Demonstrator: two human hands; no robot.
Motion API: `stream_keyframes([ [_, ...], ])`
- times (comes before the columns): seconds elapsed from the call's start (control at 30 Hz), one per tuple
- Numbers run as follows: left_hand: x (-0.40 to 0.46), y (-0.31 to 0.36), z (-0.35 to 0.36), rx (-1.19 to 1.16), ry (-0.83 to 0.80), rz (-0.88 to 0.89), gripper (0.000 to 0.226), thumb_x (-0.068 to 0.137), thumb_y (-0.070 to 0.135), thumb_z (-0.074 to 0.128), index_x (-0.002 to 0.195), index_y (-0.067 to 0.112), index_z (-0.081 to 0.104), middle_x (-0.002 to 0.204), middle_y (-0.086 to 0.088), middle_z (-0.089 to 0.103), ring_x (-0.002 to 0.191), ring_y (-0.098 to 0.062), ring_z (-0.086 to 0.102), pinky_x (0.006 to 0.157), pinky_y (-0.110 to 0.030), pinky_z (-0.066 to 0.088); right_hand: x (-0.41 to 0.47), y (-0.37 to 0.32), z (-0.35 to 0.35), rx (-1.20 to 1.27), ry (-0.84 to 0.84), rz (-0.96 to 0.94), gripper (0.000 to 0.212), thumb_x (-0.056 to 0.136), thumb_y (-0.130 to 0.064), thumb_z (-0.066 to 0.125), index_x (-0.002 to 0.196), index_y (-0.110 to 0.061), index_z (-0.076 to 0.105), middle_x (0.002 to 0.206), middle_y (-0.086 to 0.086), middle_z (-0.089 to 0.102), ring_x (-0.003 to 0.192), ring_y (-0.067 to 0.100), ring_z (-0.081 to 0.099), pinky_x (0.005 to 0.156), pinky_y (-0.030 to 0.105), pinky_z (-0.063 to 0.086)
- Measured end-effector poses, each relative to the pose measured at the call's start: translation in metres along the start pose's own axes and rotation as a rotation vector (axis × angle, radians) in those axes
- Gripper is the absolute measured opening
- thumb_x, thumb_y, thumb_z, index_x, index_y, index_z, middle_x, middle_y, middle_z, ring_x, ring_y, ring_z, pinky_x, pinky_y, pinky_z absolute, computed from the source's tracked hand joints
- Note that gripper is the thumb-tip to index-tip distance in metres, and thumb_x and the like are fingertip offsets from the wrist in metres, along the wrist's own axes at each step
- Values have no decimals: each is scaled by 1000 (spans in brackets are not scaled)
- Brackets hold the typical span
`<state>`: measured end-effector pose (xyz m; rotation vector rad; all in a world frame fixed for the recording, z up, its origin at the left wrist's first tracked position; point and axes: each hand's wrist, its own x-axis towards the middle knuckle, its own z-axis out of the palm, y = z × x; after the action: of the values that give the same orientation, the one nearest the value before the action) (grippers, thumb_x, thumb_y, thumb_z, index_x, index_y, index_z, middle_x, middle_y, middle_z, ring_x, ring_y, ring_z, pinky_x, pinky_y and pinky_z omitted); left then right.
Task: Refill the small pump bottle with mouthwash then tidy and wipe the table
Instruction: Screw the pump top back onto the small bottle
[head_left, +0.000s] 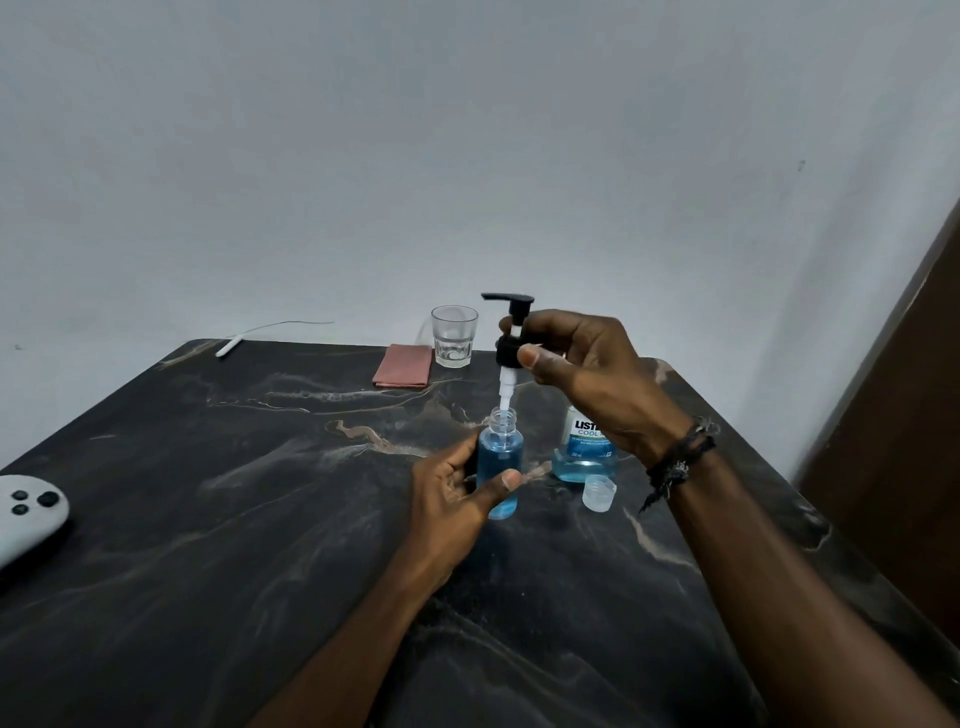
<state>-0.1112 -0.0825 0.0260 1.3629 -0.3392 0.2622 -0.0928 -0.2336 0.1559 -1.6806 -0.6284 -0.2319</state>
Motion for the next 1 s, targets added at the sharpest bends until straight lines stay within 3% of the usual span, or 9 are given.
stream_keyframes([
  [0.13,-2,1,1,19,-12,9,48,76,-3,77,100,39,69,100,20,76,98,-5,72,75,-15,55,-6,7,0,-20,-36,24,26,90,1,64,108,-17,68,113,0,73,107,16,69,75,16,51],
  [0.37,-2,2,2,6,1,11,49,77,-1,77,111,32,66,104,15,76,102,-9,72,76,-17,56,-19,14,-1,-81,-126,99,29,92,5,59,119,-2,64,114,13,72,107,19,70,93,27,54],
  [0.5,-2,2,1,4,0,4,49,77,-2,77,110,33,66,105,15,76,100,-10,72,75,-17,56,-22,20,-2,-172,-161,131,28,91,1,62,118,-2,66,114,9,72,108,16,69,92,29,55],
  [0.67,-3,4,2,15,-11,12,49,78,-3,76,109,33,66,103,18,76,98,-7,72,75,-16,56,-22,22,-3,-188,-118,147,35,85,-7,73,119,-12,67,114,8,73,110,19,68,97,42,54],
  [0.83,-4,5,2,16,-9,21,49,78,-3,76,105,36,68,103,16,76,99,-8,72,75,-17,56,-22,23,-1,-100,-146,150,48,86,5,67,132,-8,56,111,9,74,106,18,70,93,33,56],
  [1.0,-4,4,2,26,-4,25,47,78,-2,76,107,33,68,107,8,76,100,-13,73,76,-20,57,-21,28,2,-185,-20,142,56,72,-7,84,122,-16,63,94,5,76,91,19,73,87,34,58],
])
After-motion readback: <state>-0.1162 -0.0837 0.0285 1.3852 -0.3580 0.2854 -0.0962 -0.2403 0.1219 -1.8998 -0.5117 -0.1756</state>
